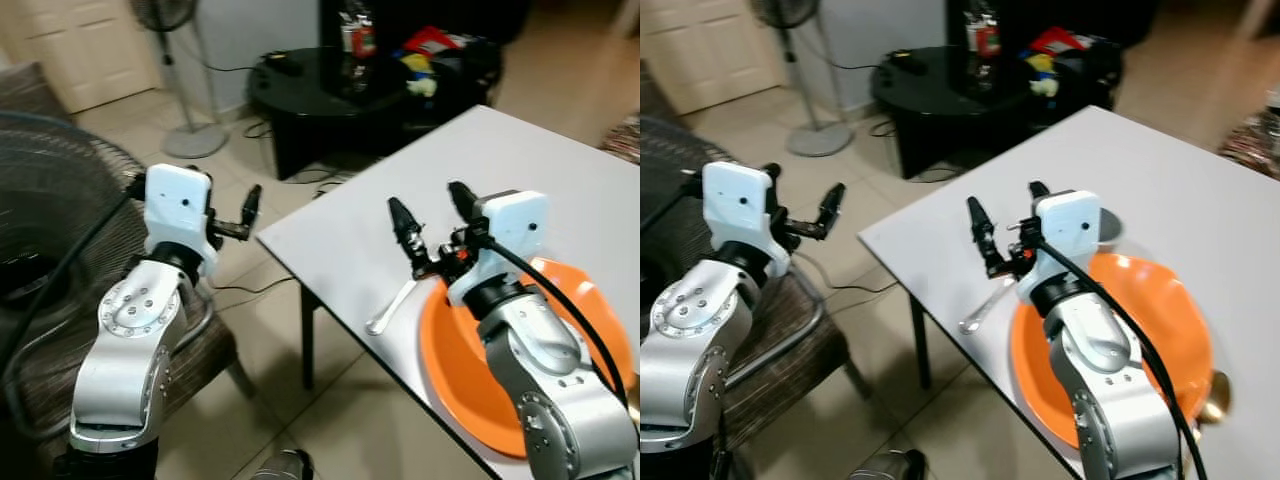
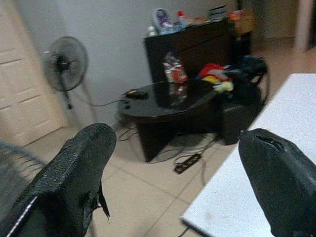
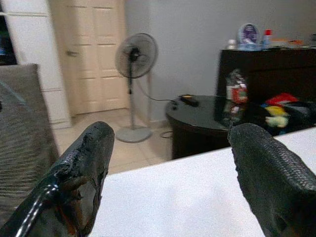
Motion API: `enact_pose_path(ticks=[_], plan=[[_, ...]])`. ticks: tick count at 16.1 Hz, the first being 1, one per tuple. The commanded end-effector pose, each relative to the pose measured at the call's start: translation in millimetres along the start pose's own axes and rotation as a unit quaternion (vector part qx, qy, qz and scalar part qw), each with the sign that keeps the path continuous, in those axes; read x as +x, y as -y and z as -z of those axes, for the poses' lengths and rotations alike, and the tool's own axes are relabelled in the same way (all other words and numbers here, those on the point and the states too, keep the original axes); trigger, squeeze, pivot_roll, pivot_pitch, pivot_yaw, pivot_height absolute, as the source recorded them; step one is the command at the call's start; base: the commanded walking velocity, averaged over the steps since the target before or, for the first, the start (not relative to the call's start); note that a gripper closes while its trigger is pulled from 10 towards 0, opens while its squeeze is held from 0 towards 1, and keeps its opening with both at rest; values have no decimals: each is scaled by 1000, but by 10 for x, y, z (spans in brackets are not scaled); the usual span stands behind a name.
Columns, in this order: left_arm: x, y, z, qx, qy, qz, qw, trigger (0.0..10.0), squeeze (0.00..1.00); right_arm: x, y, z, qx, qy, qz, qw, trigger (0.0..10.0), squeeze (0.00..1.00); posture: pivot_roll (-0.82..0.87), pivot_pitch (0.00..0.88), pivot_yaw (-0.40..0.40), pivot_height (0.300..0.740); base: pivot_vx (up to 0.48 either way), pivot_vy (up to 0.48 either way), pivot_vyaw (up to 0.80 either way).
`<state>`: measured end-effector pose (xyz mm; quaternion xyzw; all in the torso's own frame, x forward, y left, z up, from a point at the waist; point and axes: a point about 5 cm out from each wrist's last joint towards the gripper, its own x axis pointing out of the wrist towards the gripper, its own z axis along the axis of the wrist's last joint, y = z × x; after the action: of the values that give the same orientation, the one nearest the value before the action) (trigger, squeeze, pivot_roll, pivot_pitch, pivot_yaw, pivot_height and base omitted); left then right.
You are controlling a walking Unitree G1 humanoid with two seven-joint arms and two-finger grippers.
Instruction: Setting the table
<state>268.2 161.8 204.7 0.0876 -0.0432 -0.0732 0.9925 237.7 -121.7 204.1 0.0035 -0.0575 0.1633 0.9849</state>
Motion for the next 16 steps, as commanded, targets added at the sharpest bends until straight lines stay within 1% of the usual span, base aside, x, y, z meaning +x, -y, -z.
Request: enact_pose_path(ticks=[1, 2, 3, 5, 6, 8, 9, 11, 13, 15, 16], plan=[[-1, -38, 34, 11, -9, -17, 1000, 10000, 0, -17, -18, -21, 5, 3, -5, 1000, 10000, 90, 74, 0, 77, 740, 0, 0, 800], [-52, -27, 77, 18, -18, 18, 1000, 10000, 0, -19, -23, 31, 2, -10, -7, 1000, 10000, 71, 80, 0, 55, 740, 0, 0, 800], [-99, 8, 110, 22, -27, 37, 999, 10000, 0, -14, -42, 29, 11, -13, -11, 1000, 10000, 71, 92, 0, 52, 740, 0, 0, 800], [-111, 24, 117, 22, -29, 40, 999, 10000, 0, -15, -52, 21, 16, -13, -14, 1000, 10000, 71, 92, 0, 52, 740, 0, 0, 800], [-147, 52, 145, 15, -35, 45, 998, 10000, 0, -21, -76, 25, 17, -17, -21, 999, 10000, 71, 92, 0, 47, 740, 0, 0, 800], [-188, 39, 186, 2, -46, 36, 998, 10000, 0, -22, -84, 11, 8, -15, -27, 999, 10000, 67, 101, 0, 41, 740, 0, 0, 800], [-224, 20, 221, 1, -56, 34, 998, 10000, 0, -34, -90, 37, 12, -21, -31, 999, 10000, 67, 103, 0, 31, 740, 0, 0, 800], [-244, 10, 245, 2, -62, 25, 998, 10000, 0, -50, -98, 83, 17, -36, -33, 999, 10000, 67, 107, 0, 29, 740, 0, 0, 800], [-273, 53, 259, 6, -63, 27, 998, 10000, 0, -89, -110, 172, 20, -66, -35, 997, 10000, 71, 103, 0, 27, 740, 0, 0, 800], [-286, 64, 269, 7, -64, 29, 997, 10000, 0, -114, -96, 194, 27, -72, -29, 997, 10000, 63, 102, 0, 29, 740, 0, 0, 800], [-303, 53, 295, 3, -68, 23, 997, 10000, 0, -152, -68, 233, 38, -81, -19, 996, 10000, 55, 97, 0, 34, 740, 0, 0, 800]])
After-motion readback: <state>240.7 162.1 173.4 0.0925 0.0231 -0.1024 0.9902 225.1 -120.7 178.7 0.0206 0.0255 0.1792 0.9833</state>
